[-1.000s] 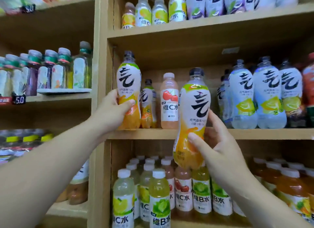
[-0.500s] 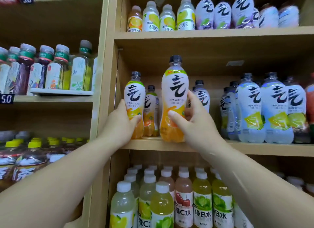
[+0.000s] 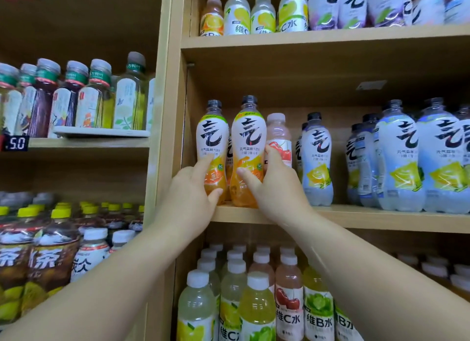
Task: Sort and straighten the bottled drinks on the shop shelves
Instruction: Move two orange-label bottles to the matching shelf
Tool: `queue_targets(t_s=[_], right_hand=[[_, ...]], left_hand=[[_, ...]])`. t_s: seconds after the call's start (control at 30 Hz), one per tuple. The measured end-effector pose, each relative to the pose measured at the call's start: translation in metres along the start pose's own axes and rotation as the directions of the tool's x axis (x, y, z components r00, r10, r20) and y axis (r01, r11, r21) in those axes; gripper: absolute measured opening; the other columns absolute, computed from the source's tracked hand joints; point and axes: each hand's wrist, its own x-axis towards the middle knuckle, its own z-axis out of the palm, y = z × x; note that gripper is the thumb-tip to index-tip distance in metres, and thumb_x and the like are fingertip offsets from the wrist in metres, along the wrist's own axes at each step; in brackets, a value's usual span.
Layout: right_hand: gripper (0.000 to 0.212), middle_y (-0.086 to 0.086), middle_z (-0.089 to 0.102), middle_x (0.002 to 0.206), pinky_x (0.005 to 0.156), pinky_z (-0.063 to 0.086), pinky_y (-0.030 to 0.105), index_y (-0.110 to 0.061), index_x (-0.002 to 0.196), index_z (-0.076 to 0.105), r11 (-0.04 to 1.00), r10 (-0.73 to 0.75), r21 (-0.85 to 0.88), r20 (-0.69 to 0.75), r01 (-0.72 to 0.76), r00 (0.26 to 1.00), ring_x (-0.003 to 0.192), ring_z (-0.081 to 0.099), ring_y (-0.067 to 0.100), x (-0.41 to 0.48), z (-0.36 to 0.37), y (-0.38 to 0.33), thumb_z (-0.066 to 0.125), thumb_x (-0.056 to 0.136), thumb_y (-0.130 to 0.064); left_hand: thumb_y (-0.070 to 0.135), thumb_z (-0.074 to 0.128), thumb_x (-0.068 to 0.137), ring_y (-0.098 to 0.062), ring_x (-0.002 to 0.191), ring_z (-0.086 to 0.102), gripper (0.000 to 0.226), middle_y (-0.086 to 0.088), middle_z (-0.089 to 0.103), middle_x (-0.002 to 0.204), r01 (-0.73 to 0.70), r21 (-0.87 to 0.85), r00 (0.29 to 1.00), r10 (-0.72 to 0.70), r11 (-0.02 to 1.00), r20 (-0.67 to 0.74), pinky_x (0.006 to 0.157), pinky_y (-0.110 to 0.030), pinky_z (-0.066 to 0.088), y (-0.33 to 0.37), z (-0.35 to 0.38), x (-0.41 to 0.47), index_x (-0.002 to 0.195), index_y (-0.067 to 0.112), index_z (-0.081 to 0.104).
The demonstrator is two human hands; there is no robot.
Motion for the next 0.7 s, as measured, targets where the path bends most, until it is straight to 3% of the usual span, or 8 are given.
queue_targets(t_s=[0.1,0.23,0.37,0.5,0.7], right_hand=[[0.057,-0.004,0.067,0.127,0.094,0.054,0.039,-0.025,0.14,0.047,1.0,-0.02,-0.018,0.035,0.02,0.999,0.116,0.064,0.019,-0.001,-0.007,0.003,0.068,0.093,-0.05],[0.08,-0.011,0.06,0.113,0.081,0.048,0.028,-0.026,0.152,0.034,0.998,-0.026,-0.06,0.064,0.03,0.998,0.102,0.06,0.009,-0.007,-0.02,0.006,0.075,0.088,-0.05],[0.062,-0.006,0.067,0.106,0.081,0.055,0.033,-0.022,0.133,0.055,0.992,-0.002,-0.123,0.084,0.012,0.997,0.099,0.066,0.015,-0.008,-0.023,0.008,0.076,0.086,-0.055],[0.049,-0.005,0.069,0.105,0.077,0.049,0.029,-0.021,0.126,0.064,0.992,-0.022,-0.125,0.096,0.034,0.995,0.098,0.065,0.015,-0.008,-0.023,0.008,0.074,0.089,-0.051],[0.044,-0.001,0.074,0.112,0.085,0.055,0.033,-0.02,0.12,0.072,0.987,-0.013,-0.161,0.072,0.025,0.997,0.102,0.067,0.017,-0.006,-0.018,0.009,0.073,0.09,-0.051]], left_hand=[[0.038,0.069,0.094,-0.026,0.119,0.058,0.073,-0.005,0.061,0.135,-0.016,0.068,0.998,0.013,0.998,0.056,0.091,-0.038,0.052,0.003,-0.006,0.007,0.156,0.042,0.03],[0.035,0.074,0.091,-0.03,0.12,0.059,0.083,-0.008,0.057,0.14,0.079,0.071,0.99,-0.087,0.994,0.108,0.095,-0.042,0.053,0.006,-0.006,0.022,0.157,0.045,0.025],[0.033,0.075,0.09,-0.032,0.114,0.061,0.096,-0.01,0.059,0.132,0.161,0.103,0.981,-0.17,0.982,0.09,0.092,-0.046,0.057,0.006,0.005,0.024,0.161,0.036,0.011],[0.032,0.076,0.089,-0.032,0.115,0.061,0.091,-0.01,0.059,0.131,0.23,0.113,0.968,-0.239,0.967,0.075,0.088,-0.044,0.056,0.005,0.011,0.029,0.159,0.022,0.019],[0.035,0.076,0.088,-0.031,0.113,0.062,0.083,-0.009,0.06,0.129,0.234,0.11,0.969,-0.241,0.966,0.055,0.086,-0.044,0.057,0.004,0.014,0.027,0.154,0.021,0.028]])
